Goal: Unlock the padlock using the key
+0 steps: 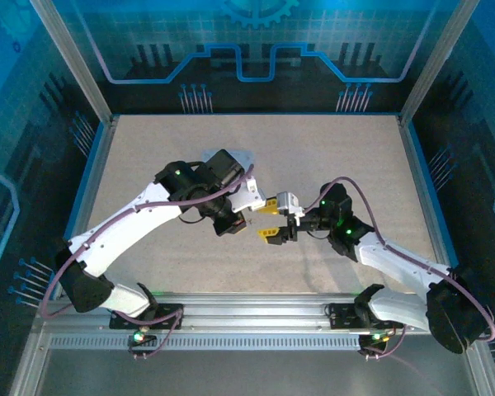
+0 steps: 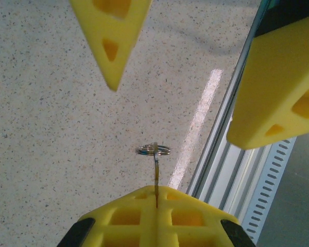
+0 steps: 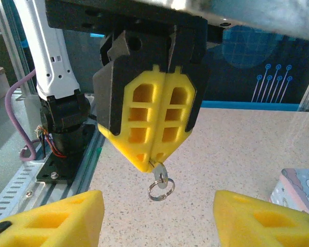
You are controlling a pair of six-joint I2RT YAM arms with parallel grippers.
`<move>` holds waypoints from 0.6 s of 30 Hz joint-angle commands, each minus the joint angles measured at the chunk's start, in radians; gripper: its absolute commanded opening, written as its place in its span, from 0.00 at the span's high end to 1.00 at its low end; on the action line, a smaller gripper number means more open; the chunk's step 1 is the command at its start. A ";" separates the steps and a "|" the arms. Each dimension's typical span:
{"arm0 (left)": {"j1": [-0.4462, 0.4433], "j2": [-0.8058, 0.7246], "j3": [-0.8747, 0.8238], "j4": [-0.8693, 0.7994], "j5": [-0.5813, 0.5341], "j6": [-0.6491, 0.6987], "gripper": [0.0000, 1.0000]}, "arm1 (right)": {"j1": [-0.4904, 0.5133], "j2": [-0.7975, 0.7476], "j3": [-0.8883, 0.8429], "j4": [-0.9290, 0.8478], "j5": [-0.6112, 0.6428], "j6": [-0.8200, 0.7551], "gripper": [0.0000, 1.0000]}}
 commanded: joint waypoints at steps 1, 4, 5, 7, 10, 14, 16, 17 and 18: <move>-0.013 -0.005 0.031 -0.015 -0.011 0.029 1.00 | 0.024 0.025 0.012 0.062 -0.011 0.023 0.43; -0.016 -0.002 0.030 -0.015 -0.016 0.033 1.00 | 0.034 0.043 0.021 0.064 -0.010 0.029 0.46; -0.016 -0.001 0.030 -0.015 -0.020 0.035 1.00 | 0.036 0.048 0.024 0.064 -0.009 0.031 0.47; -0.017 -0.002 0.033 -0.013 -0.020 0.037 1.00 | 0.038 0.052 0.025 0.065 -0.009 0.032 0.50; -0.017 -0.004 0.037 -0.008 -0.015 0.038 1.00 | 0.039 0.059 0.027 0.066 -0.004 0.036 0.53; -0.018 -0.005 0.037 -0.001 -0.013 0.039 1.00 | 0.046 0.067 0.034 0.071 -0.002 0.044 0.56; -0.019 -0.004 0.038 0.002 -0.012 0.040 1.00 | 0.050 0.071 0.039 0.072 0.002 0.047 0.59; -0.019 -0.004 0.038 0.004 -0.011 0.040 1.00 | 0.051 0.073 0.042 0.074 0.002 0.049 0.60; -0.020 -0.004 0.038 0.004 -0.011 0.040 1.00 | 0.051 0.074 0.043 0.075 0.002 0.049 0.61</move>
